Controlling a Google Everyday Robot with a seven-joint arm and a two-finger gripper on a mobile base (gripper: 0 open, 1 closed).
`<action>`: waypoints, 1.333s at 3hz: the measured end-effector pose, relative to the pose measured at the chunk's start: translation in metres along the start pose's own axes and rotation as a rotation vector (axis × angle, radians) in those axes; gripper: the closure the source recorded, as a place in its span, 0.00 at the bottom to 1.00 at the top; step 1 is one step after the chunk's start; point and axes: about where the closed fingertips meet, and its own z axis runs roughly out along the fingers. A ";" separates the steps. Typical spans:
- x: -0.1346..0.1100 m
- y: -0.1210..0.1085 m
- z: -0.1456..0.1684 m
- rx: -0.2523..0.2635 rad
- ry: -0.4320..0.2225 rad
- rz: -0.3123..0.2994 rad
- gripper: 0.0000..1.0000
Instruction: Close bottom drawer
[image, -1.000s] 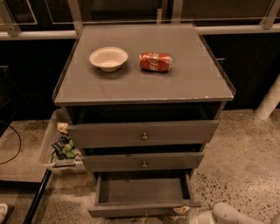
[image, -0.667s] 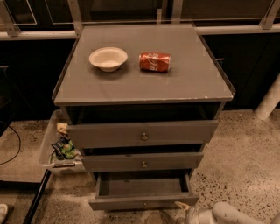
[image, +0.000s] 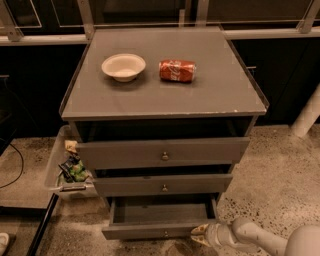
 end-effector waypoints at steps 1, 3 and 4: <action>-0.003 -0.025 0.008 0.016 0.021 -0.036 0.89; -0.009 -0.057 0.007 0.049 0.037 -0.066 1.00; -0.009 -0.056 0.007 0.049 0.037 -0.066 0.82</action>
Offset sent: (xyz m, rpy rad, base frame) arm 0.1775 -0.0109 0.0656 -0.2003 -0.2333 0.0343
